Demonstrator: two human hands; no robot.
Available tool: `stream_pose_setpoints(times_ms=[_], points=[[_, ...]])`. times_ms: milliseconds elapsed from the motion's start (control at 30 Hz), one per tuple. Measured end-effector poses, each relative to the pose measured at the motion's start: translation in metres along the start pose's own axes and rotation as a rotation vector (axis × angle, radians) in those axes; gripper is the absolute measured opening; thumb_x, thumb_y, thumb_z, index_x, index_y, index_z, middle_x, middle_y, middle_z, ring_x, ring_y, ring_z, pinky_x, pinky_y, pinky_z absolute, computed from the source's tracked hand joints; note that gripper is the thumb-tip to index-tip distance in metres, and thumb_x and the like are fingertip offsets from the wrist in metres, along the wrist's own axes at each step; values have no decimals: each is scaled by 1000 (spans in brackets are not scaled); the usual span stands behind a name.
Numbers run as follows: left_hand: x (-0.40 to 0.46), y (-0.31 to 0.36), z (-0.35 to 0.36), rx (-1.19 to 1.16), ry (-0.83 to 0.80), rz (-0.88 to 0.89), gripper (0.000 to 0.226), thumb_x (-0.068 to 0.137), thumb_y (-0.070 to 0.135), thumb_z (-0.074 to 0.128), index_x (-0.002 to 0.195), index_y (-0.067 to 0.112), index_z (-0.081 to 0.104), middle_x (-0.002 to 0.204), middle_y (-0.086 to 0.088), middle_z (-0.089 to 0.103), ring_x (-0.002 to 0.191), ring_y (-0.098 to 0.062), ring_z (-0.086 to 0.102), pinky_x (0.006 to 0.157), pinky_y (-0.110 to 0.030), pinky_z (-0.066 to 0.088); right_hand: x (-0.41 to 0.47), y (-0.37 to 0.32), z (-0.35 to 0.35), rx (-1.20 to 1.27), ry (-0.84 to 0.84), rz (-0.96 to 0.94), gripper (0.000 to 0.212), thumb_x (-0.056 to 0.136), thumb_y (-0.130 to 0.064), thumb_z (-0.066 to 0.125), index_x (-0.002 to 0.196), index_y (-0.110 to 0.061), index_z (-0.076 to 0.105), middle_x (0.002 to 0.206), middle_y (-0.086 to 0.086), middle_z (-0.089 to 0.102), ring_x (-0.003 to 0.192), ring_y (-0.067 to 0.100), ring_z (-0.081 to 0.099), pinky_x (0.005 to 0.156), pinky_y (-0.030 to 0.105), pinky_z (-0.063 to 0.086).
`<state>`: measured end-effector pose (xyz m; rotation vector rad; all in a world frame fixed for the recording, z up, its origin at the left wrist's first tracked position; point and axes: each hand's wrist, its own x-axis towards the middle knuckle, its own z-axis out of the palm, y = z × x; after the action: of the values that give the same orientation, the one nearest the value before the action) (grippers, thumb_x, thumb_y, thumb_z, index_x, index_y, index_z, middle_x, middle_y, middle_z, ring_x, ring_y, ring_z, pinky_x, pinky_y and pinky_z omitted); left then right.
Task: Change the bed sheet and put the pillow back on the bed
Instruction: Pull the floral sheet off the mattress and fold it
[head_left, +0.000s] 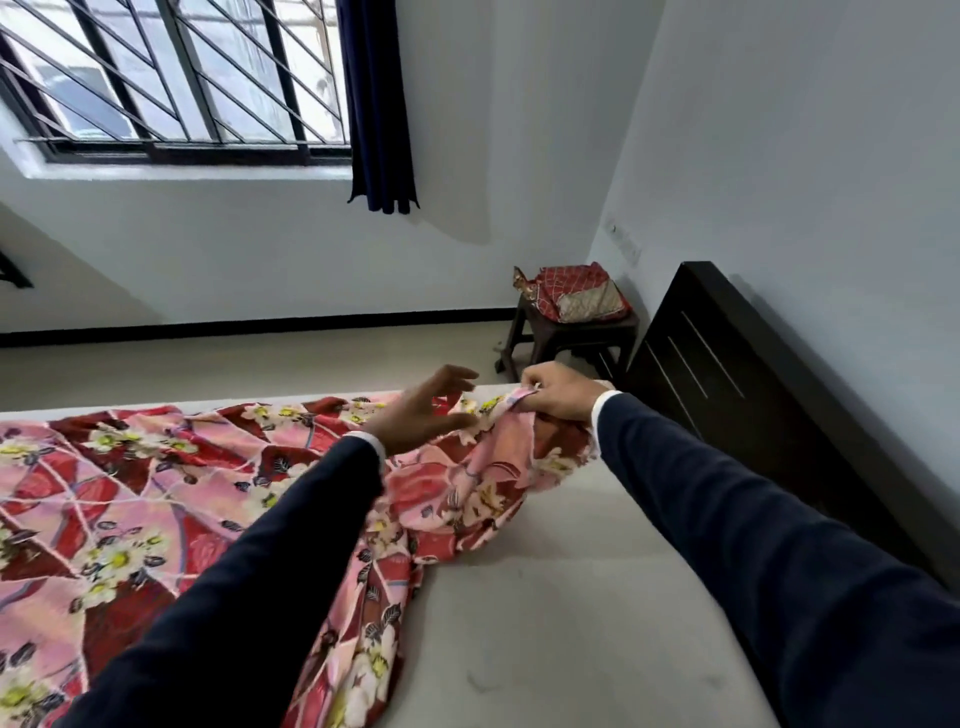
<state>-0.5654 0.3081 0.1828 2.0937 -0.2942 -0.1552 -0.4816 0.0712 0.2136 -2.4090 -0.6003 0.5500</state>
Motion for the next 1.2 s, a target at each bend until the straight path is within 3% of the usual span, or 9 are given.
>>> stream_pose_setpoints(times_ms=[100,200,300,433,633,767,900,1067,1200], points=[[20,13,25,242,28,85,51,91,17,72,136,18,49,97,5,66,89,-3,63,79,-20,50,5,-8,-6,108,-85,-35,30,85,-27,78,75,-17,51,73,0,53,66,10,49,57,21,38],[25,13,35,199,96,10,28,95,11,62,122,14,55,74,3,60,60,1,52,58,-18,42,2,-1,-16,235,-180,-79,27,81,-22,83,91,-15,59,83,2,59,74,11,56,65,24,46],[22,11,36,198,232,-7,18,92,8,60,109,12,60,80,-8,65,68,-14,53,59,-22,38,0,19,-27,223,-235,-13,36,78,-16,85,103,-11,61,89,5,65,79,17,62,66,28,52],[22,5,32,205,324,36,14,87,13,68,99,11,61,77,-3,65,66,-14,53,60,-28,38,-5,47,-36,154,-239,39,27,79,-17,84,90,-14,59,77,5,57,63,15,52,49,24,40],[24,5,34,149,276,-63,30,84,21,80,102,13,57,92,-4,63,78,-16,57,63,-22,44,-11,56,-38,850,-60,-109,26,75,10,76,90,-8,65,87,3,68,87,16,66,77,22,57],[20,14,41,-183,34,-112,35,79,39,81,95,18,58,85,-4,56,73,-11,56,62,-24,48,-15,45,-41,1048,-166,-163,36,62,-2,83,95,3,72,91,12,71,91,21,68,81,26,56],[19,21,52,-308,122,-80,31,84,30,78,93,5,63,82,-5,56,76,-16,55,65,-30,46,-21,34,-41,1122,-251,-116,18,75,-7,74,93,-7,76,91,10,75,85,19,72,82,29,60],[24,15,47,28,310,-142,30,85,34,79,88,10,61,78,-10,63,67,-14,54,63,-33,45,-19,23,-40,1101,-160,-84,42,75,-32,80,105,-4,71,96,11,75,85,21,72,82,32,60],[17,22,44,24,323,-123,25,83,24,81,85,14,59,72,1,62,55,-8,54,54,-26,44,-23,16,-56,1150,-193,-122,54,61,-47,91,98,-11,74,91,9,75,80,20,72,76,32,60]])
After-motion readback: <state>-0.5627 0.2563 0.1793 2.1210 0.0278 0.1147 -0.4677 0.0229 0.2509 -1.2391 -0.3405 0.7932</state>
